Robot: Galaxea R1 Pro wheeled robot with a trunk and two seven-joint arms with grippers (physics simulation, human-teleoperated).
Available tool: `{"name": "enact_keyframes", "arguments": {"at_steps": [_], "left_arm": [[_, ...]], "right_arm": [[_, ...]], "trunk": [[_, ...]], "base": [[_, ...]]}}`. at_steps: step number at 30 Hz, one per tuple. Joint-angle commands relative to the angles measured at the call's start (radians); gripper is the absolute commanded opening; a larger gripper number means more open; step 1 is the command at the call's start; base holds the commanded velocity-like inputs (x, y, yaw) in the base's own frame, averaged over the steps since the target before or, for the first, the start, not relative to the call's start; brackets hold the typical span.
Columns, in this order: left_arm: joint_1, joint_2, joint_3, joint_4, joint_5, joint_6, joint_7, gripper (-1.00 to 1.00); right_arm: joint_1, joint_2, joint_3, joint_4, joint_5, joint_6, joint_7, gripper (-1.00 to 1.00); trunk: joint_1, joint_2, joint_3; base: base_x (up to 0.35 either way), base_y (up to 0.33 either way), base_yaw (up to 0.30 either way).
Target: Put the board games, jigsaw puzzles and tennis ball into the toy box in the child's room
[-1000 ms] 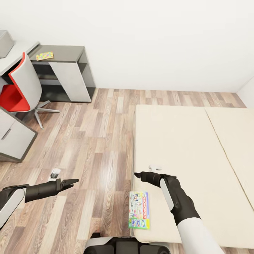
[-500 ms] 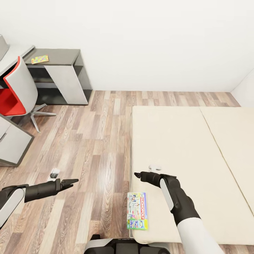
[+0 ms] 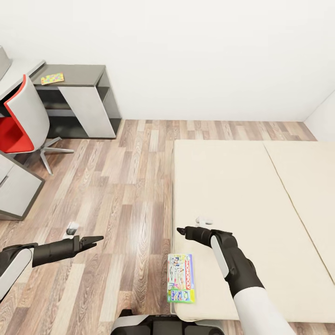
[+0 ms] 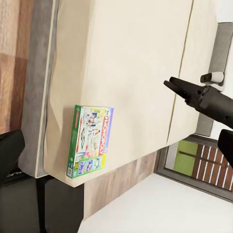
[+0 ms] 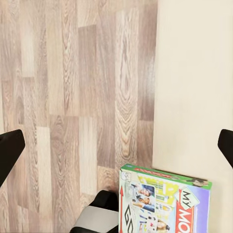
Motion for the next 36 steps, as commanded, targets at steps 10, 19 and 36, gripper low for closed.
{"name": "enact_keyframes", "arguments": {"at_steps": [10, 19, 36], "left_arm": [[-0.001, -0.004, -0.003, 0.000, 0.001, 0.003, 0.000, 1.00], [-0.001, 0.002, -0.001, -0.001, 0.002, 0.003, -0.010, 1.00], [-0.001, 0.002, -0.001, 0.000, 0.002, 0.003, -0.009, 1.00]], "right_arm": [[0.000, 0.000, -0.006, -0.002, -0.010, 0.008, 0.007, 1.00], [0.000, -0.001, -0.011, -0.002, -0.011, 0.009, 0.009, 1.00], [0.000, -0.028, -0.009, 0.014, -0.009, 0.003, -0.002, 1.00]], "trunk": [[0.001, -0.002, 0.010], [0.001, -0.002, 0.020], [0.001, -0.002, 0.022]], "base": [[0.000, 0.000, 0.000], [0.000, 0.000, 0.000], [0.000, 0.000, 0.000]]}}
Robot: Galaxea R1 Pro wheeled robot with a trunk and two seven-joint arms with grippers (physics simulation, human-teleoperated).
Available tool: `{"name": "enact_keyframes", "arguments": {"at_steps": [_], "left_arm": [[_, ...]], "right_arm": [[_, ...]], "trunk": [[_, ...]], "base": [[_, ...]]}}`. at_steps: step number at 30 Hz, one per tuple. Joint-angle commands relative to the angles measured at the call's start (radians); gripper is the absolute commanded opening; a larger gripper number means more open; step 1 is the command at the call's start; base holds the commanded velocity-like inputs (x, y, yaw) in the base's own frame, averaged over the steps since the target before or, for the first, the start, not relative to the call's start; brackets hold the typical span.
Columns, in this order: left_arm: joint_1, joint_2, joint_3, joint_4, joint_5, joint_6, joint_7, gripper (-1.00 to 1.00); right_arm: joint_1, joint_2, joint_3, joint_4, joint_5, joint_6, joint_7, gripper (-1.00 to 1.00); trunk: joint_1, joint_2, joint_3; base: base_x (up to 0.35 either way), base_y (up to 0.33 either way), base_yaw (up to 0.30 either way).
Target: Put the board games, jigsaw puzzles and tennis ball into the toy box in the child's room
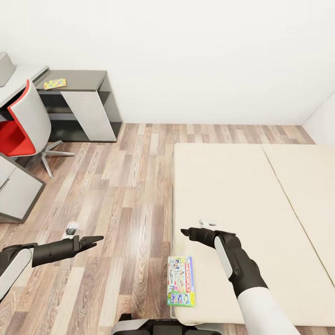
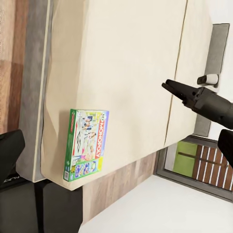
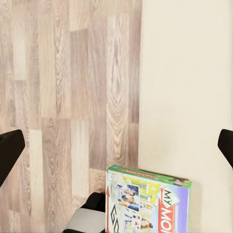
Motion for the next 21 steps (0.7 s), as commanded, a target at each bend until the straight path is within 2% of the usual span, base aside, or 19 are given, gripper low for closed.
{"name": "enact_keyframes", "arguments": {"at_steps": [1, 21], "left_arm": [[-0.001, 0.002, -0.001, 0.000, 0.002, 0.003, -0.002, 1.00], [-0.001, -0.005, -0.003, 0.000, 0.002, 0.003, 0.006, 1.00]], "right_arm": [[0.000, 0.000, -0.003, -0.001, -0.006, 0.006, 0.000, 1.00], [0.000, 0.002, 0.002, 0.000, -0.007, 0.005, 0.000, 1.00]], "trunk": [[0.001, -0.002, -0.001], [0.001, -0.002, 0.030]], "base": [[0.000, 0.000, 0.000], [0.000, 0.000, 0.000]]}}
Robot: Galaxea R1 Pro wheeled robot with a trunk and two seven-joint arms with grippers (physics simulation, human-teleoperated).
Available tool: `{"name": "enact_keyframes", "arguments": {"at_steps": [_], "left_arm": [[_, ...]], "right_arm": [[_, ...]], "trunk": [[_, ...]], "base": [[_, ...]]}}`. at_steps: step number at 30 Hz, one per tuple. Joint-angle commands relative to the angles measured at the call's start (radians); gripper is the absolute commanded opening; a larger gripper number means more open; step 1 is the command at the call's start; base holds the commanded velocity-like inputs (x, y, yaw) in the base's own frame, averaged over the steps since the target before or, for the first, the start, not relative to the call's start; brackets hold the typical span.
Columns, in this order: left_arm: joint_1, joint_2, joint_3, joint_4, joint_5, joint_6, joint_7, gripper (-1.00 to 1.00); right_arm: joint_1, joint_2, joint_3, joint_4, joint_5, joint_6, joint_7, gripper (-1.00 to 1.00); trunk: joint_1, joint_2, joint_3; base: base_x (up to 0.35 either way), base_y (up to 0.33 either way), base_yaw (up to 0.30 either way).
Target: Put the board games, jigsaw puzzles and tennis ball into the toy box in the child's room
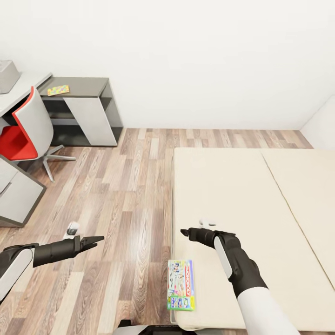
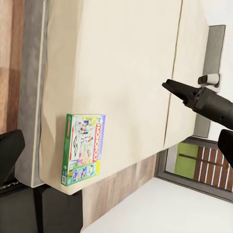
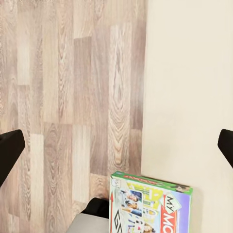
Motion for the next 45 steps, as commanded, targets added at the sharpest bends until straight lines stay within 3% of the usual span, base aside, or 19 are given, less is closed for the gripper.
{"name": "enact_keyframes", "arguments": {"at_steps": [1, 45], "left_arm": [[-0.001, 0.001, -0.001, 0.000, 0.002, 0.003, -0.002, 1.00], [-0.001, 0.009, 0.000, 0.000, 0.000, 0.003, -0.002, 1.00]], "right_arm": [[0.000, 0.001, -0.003, -0.001, -0.007, 0.006, 0.000, 1.00], [0.000, 0.000, -0.003, -0.001, -0.009, 0.005, 0.000, 1.00]], "trunk": [[0.001, -0.002, 0.000], [0.001, -0.002, 0.072]], "base": [[0.000, 0.000, 0.000], [0.000, 0.000, 0.000]]}}
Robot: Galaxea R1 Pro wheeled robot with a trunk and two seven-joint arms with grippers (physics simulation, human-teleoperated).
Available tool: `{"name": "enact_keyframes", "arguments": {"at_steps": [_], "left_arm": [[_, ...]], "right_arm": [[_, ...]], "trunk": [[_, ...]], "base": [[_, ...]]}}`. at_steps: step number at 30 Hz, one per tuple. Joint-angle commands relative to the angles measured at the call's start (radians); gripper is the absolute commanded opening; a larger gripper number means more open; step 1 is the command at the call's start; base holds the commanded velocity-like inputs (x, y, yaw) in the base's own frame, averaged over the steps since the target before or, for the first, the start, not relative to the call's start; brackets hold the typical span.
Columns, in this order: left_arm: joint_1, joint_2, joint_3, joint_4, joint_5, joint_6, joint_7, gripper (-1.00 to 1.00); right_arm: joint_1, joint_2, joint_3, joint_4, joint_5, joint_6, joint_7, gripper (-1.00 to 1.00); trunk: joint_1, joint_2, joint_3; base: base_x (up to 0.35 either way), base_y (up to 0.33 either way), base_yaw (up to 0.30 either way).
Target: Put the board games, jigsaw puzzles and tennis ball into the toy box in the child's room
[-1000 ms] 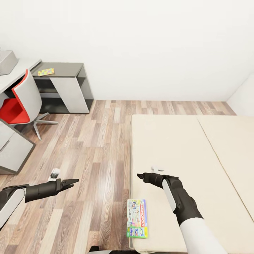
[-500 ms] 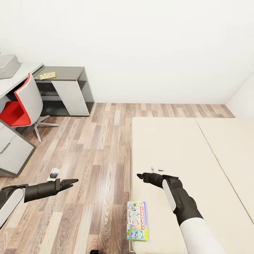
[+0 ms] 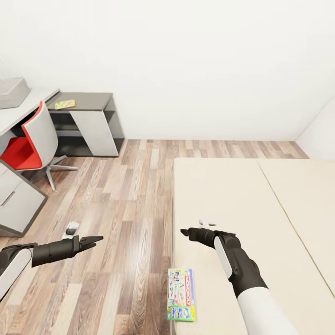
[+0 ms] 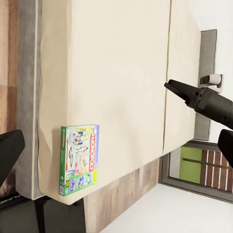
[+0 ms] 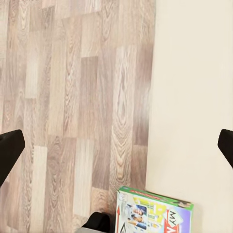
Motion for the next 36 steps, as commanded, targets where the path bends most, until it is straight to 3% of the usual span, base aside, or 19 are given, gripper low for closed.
{"name": "enact_keyframes", "arguments": {"at_steps": [1, 36], "left_arm": [[-0.001, 0.001, -0.001, 0.000, 0.002, 0.003, -0.001, 1.00], [-0.001, -0.001, -0.001, 0.000, 0.002, 0.002, 0.000, 1.00]], "right_arm": [[-0.001, 0.001, -0.003, -0.001, -0.007, 0.007, 0.000, 1.00], [-0.001, 0.001, -0.003, -0.001, -0.005, 0.006, 0.000, 1.00]], "trunk": [[0.001, -0.002, 0.000], [0.001, -0.002, 0.058]], "base": [[0.000, 0.000, 0.000], [0.000, 0.000, 0.000]]}}
